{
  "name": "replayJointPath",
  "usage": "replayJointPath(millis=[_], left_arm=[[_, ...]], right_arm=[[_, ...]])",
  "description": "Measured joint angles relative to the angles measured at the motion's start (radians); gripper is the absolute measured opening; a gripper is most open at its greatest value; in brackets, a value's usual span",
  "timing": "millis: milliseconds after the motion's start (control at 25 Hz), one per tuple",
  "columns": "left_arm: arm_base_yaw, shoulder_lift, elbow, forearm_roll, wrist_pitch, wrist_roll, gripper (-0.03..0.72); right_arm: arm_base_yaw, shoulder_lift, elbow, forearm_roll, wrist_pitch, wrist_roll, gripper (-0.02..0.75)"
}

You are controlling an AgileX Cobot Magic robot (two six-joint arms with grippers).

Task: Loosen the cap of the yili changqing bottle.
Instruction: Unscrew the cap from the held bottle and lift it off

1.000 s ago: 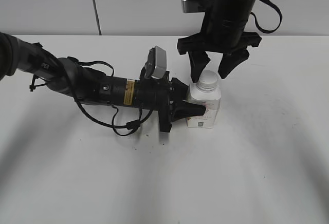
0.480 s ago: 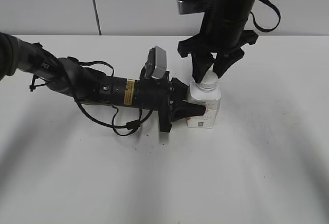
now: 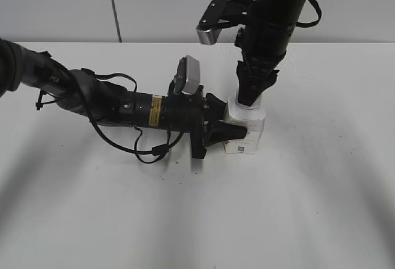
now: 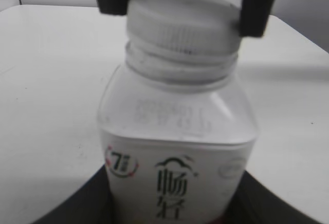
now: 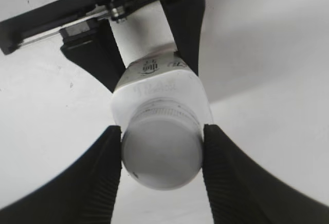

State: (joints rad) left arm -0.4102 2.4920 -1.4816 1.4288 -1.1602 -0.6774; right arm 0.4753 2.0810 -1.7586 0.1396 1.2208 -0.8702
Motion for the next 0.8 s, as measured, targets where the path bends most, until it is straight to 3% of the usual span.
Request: replayJointPath(millis=[200, 800], left_arm=[[0.000, 0.001, 0.000, 0.000, -0.002, 0.000, 0.313], [0.000, 0.004, -0.001, -0.001, -0.012, 0.001, 0.312]], right_arm=[[0.000, 0.000, -0.001, 0.000, 0.003, -0.155, 0.381], [0.002, -0.092, -0.002, -0.008, 0.003, -0.156, 0.381]])
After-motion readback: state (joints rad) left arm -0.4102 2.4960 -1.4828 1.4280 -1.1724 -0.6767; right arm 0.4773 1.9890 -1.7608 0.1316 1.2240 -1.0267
